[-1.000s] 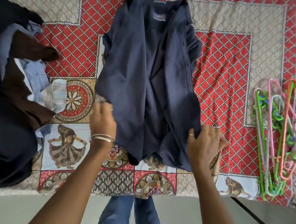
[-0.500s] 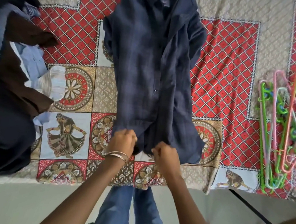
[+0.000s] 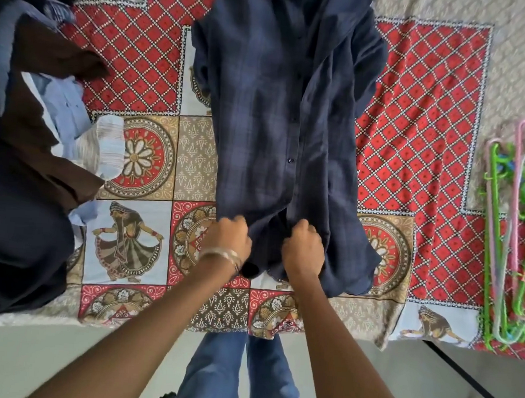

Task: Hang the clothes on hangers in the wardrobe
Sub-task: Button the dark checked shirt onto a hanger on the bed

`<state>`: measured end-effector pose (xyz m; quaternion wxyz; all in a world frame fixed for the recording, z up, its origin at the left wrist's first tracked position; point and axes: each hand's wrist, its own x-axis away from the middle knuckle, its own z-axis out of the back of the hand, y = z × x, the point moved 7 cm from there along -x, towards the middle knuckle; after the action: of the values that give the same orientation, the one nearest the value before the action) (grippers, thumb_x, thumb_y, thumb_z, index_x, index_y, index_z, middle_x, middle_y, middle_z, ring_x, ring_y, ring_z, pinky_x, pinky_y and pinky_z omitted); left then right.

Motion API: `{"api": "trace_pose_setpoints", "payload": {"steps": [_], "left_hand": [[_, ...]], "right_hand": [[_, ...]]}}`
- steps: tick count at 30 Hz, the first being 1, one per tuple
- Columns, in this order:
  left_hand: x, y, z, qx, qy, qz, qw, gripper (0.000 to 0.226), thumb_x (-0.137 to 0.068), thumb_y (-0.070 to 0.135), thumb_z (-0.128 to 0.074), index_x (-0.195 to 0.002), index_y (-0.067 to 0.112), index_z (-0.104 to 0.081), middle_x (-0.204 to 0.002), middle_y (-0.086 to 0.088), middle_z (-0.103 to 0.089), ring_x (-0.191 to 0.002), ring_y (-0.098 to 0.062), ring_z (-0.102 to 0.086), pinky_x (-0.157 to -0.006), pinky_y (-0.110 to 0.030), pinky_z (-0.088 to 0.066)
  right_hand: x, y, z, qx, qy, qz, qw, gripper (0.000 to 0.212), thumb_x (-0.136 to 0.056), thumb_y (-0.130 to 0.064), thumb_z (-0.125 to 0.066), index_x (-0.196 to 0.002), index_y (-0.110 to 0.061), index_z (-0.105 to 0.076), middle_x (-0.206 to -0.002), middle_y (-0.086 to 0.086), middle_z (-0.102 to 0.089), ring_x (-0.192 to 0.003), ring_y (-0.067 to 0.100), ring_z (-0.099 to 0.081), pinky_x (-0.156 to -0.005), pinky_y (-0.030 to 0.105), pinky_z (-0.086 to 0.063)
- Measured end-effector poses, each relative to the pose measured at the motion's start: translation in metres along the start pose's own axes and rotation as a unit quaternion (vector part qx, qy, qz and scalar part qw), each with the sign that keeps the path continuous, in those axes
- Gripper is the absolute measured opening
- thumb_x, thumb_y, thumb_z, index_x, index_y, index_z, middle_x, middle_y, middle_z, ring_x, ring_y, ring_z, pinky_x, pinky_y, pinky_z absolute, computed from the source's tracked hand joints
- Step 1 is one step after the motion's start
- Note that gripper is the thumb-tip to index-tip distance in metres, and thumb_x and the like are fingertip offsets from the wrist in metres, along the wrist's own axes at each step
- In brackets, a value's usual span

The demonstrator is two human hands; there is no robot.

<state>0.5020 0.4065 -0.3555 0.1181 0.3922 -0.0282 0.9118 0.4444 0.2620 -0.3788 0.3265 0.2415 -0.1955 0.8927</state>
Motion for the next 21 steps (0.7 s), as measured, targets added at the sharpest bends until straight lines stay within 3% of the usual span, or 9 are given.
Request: {"api": "trace_pose_setpoints", "payload": {"steps": [2,4,6,8,10,12,15,19,21], "left_hand": [[0.034,0.023,-0.018,0.044,0.003,-0.057,0.997,0.031,-0.096,0.039,-0.044,-0.108,0.011,-0.051,-0.096,-0.015,-0.063,-0.089,-0.036,-0.063,-0.064,-0.037,-0.046],[0.059,0.05,-0.047,0.068,-0.085,-0.161,0.981,0.036,-0.094,0.049,-0.042,-0.108,0.017,-0.048,-0.098,-0.015,-0.064,-0.091,-0.039,-0.062,-0.066,-0.038,-0.046],[0.063,0.06,-0.063,0.063,-0.15,-0.21,0.964,0.03,-0.091,0.045,-0.045,-0.112,0.025,-0.055,-0.105,-0.012,-0.065,-0.096,-0.038,-0.063,-0.074,-0.04,-0.051],[0.044,0.054,-0.063,0.125,-0.133,-0.157,0.971,0.02,-0.09,0.033,-0.052,-0.105,0.027,-0.064,-0.103,-0.009,-0.068,-0.095,-0.033,-0.065,-0.08,-0.039,-0.054],[0.019,0.037,-0.048,0.263,-0.026,-0.054,0.963,0.014,-0.09,0.024,-0.057,-0.097,0.024,-0.069,-0.092,-0.007,-0.072,-0.087,-0.028,-0.068,-0.079,-0.037,-0.055],[-0.001,0.027,-0.037,0.333,0.057,0.016,0.941,0.012,-0.088,0.018,-0.063,-0.095,0.02,-0.072,-0.087,-0.006,-0.074,-0.083,-0.026,-0.068,-0.079,-0.037,-0.054],[-0.022,0.027,-0.038,0.37,0.037,0.059,0.926,0.019,-0.082,0.014,-0.07,-0.101,0.016,-0.072,-0.089,-0.005,-0.074,-0.09,-0.024,-0.067,-0.087,-0.034,-0.051],[-0.031,0.038,-0.039,0.292,0.01,0.047,0.955,0.026,-0.078,0.025,-0.075,-0.103,0.02,-0.07,-0.096,-0.007,-0.071,-0.093,-0.03,-0.065,-0.083,-0.038,-0.053],[-0.029,0.047,-0.039,0.244,0.027,0.037,0.969,0.018,-0.08,0.024,-0.072,-0.098,0.02,-0.069,-0.096,-0.011,-0.069,-0.091,-0.035,-0.064,-0.076,-0.043,-0.056]], "right_hand": [[0.006,0.019,0.012,-0.14,0.049,-0.064,0.987,0.018,-0.087,-0.008,-0.054,-0.104,-0.004,-0.055,-0.11,0.016,-0.06,-0.1,0.037,-0.057,-0.08,0.04,-0.042],[0.015,0.035,0.026,-0.248,0.112,-0.091,0.958,0.016,-0.083,-0.004,-0.054,-0.099,-0.006,-0.058,-0.101,0.014,-0.062,-0.092,0.034,-0.057,-0.078,0.037,-0.04],[0.026,0.049,0.032,-0.28,0.154,-0.091,0.943,0.018,-0.083,-0.001,-0.053,-0.099,-0.005,-0.061,-0.095,0.013,-0.064,-0.086,0.028,-0.056,-0.076,0.032,-0.038],[0.034,0.072,0.04,-0.299,0.19,-0.102,0.93,0.018,-0.083,-0.002,-0.051,-0.098,-0.003,-0.062,-0.092,0.012,-0.064,-0.082,0.026,-0.055,-0.073,0.03,-0.039],[0.036,0.086,0.043,-0.313,0.19,-0.094,0.926,0.018,-0.081,-0.011,-0.048,-0.092,-0.004,-0.06,-0.084,0.011,-0.062,-0.076,0.028,-0.054,-0.067,0.034,-0.042],[0.029,0.093,0.039,-0.279,0.132,-0.066,0.949,0.011,-0.079,-0.012,-0.049,-0.081,-0.003,-0.056,-0.075,0.013,-0.06,-0.069,0.03,-0.052,-0.061,0.035,-0.04],[0.019,0.078,0.026,-0.171,-0.004,0.017,0.985,0.012,-0.084,-0.007,-0.058,-0.076,0.001,-0.055,-0.075,0.015,-0.061,-0.069,0.032,-0.053,-0.059,0.035,-0.034],[0.018,0.065,0.005,-0.253,-0.164,0.026,0.953,0.019,-0.087,-0.013,-0.07,-0.076,-0.006,-0.056,-0.073,0.012,-0.06,-0.066,0.019,-0.055,-0.056,0.025,-0.051],[0.019,0.067,-0.004,-0.335,-0.19,-0.009,0.923,0.022,-0.084,-0.014,-0.074,-0.098,-0.008,-0.059,-0.074,0.006,-0.059,-0.068,0.022,-0.061,-0.059,0.031,-0.057]]}}
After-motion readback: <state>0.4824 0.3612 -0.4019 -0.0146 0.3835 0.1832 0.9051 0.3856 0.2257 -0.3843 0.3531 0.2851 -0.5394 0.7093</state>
